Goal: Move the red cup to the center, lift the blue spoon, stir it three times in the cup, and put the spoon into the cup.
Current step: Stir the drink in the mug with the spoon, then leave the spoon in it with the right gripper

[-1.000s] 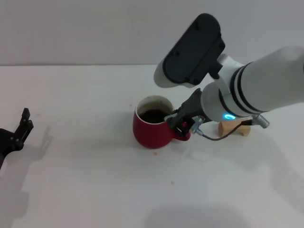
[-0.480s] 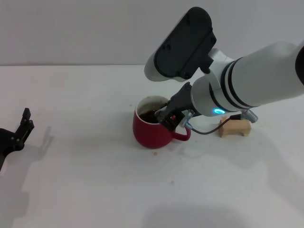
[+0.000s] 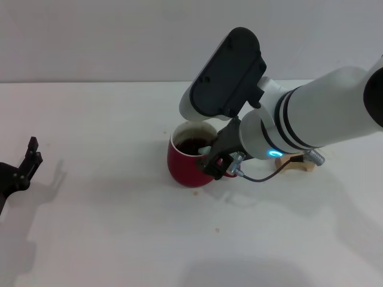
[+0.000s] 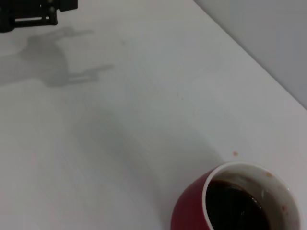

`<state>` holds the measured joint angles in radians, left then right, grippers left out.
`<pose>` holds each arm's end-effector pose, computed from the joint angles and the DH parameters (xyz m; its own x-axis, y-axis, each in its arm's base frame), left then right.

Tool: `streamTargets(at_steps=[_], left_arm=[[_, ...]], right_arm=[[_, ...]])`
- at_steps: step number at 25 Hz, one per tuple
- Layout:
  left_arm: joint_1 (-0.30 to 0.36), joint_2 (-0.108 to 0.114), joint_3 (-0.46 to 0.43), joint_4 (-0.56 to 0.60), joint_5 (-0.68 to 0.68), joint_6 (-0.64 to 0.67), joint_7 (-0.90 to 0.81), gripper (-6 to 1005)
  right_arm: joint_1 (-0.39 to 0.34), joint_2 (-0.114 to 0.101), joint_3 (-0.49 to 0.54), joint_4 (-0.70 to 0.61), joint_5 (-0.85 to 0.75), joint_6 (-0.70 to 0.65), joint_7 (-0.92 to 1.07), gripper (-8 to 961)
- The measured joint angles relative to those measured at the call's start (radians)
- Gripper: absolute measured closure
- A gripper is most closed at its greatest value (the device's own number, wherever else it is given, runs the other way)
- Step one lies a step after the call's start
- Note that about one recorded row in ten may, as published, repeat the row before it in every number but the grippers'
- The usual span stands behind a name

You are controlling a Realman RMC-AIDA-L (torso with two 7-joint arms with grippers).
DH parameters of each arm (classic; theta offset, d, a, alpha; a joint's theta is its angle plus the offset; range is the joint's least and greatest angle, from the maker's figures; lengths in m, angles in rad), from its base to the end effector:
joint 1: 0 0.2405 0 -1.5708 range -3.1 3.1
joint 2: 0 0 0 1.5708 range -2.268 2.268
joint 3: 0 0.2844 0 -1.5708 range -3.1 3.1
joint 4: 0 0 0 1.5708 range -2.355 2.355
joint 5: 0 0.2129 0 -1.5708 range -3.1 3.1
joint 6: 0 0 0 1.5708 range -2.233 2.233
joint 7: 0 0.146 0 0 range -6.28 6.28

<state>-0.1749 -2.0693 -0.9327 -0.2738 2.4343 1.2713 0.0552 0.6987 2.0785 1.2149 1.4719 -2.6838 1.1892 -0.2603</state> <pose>-0.3872 0.2630 -0.0253 0.8108 -0.0593 0.5823 0.5797 -0.0565 -0.8129 0.0953 0.3637 -0.0958 0.9258 -0.3349 0.1755 -0.2069 -0.8373 -0.5061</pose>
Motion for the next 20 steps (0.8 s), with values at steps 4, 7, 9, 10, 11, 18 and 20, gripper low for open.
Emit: streamTargets(at_steps=[4, 7, 9, 10, 11, 18, 20], left_arm=[[0.000, 0.000, 0.000, 0.000, 0.002, 0.000, 0.000, 144], [0.002, 0.000, 0.000, -0.002, 0.003, 0.001, 0.000, 144], [0.003, 0.000, 0.000, -0.002, 0.003, 0.002, 0.000, 144], [0.003, 0.000, 0.000, -0.002, 0.003, 0.002, 0.000, 144], [0.004, 0.000, 0.000, -0.002, 0.003, 0.003, 0.000, 144], [0.003, 0.000, 0.000, -0.001, 0.003, 0.004, 0.000, 144], [0.004, 0.000, 0.000, -0.003, 0.000, 0.005, 0.000, 144]], right_arm=[[-0.006, 0.000, 0.003, 0.015, -0.004, 0.003, 0.001, 671], [-0.023, 0.000, 0.007, 0.057, -0.007, -0.001, 0.003, 604], [-0.036, 0.000, 0.007, 0.096, -0.016, -0.003, 0.006, 604], [-0.042, 0.001, 0.006, 0.116, -0.025, -0.004, 0.007, 604], [-0.053, 0.002, -0.001, 0.150, -0.054, -0.006, 0.018, 603], [-0.124, 0.003, -0.017, 0.247, -0.151, -0.118, 0.039, 603], [-0.175, 0.003, -0.041, 0.259, -0.197, -0.238, 0.039, 603]])
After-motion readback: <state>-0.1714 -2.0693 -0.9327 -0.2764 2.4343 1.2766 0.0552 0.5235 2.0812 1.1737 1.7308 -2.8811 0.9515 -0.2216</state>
